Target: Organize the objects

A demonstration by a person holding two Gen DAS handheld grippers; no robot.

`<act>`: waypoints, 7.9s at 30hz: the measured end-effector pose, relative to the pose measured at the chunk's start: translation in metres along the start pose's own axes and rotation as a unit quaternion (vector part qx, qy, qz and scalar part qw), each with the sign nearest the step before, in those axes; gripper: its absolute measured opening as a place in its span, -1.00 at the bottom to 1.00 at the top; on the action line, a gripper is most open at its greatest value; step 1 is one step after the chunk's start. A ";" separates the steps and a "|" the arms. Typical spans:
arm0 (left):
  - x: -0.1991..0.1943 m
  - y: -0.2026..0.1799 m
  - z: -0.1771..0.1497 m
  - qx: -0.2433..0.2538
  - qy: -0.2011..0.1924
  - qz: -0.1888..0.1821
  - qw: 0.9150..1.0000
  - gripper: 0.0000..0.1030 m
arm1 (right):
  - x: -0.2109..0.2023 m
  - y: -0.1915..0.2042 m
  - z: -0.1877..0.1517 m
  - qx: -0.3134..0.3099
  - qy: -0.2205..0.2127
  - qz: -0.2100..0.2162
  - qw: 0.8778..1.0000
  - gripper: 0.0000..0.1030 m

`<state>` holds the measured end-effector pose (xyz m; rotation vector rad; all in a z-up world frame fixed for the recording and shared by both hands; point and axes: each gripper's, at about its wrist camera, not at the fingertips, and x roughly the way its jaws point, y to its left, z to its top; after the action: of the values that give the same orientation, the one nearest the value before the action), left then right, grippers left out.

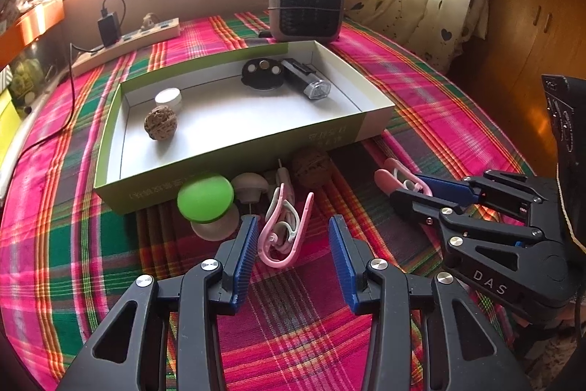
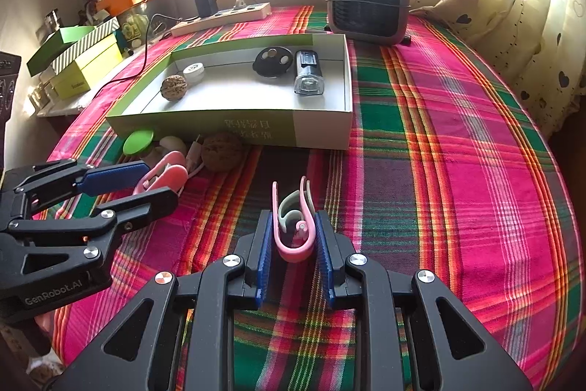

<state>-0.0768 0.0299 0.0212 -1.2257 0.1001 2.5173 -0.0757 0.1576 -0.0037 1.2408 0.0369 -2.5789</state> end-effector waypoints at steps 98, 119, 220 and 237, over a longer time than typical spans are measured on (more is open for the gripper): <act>-0.012 0.041 -0.033 -0.050 -0.011 0.063 0.997 -0.58 | -0.001 0.015 -0.005 -0.030 0.000 -0.023 0.999 -0.28; -0.014 0.041 -0.033 -0.055 -0.014 0.062 0.996 -0.59 | -0.001 0.014 -0.005 -0.026 -0.002 -0.023 0.999 -0.52; 0.036 0.091 0.051 -0.084 -0.021 0.058 0.995 -0.59 | 0.120 0.061 0.152 -0.092 0.040 0.066 0.993 -0.52; 0.040 0.089 0.052 -0.073 -0.013 0.065 0.995 -0.59 | 0.124 0.065 0.151 -0.100 0.050 0.055 0.992 -0.52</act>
<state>-0.1677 -0.0325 0.0153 -1.2786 -0.0108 2.6946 -0.2476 0.0446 0.0026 1.2578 0.2339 -2.3530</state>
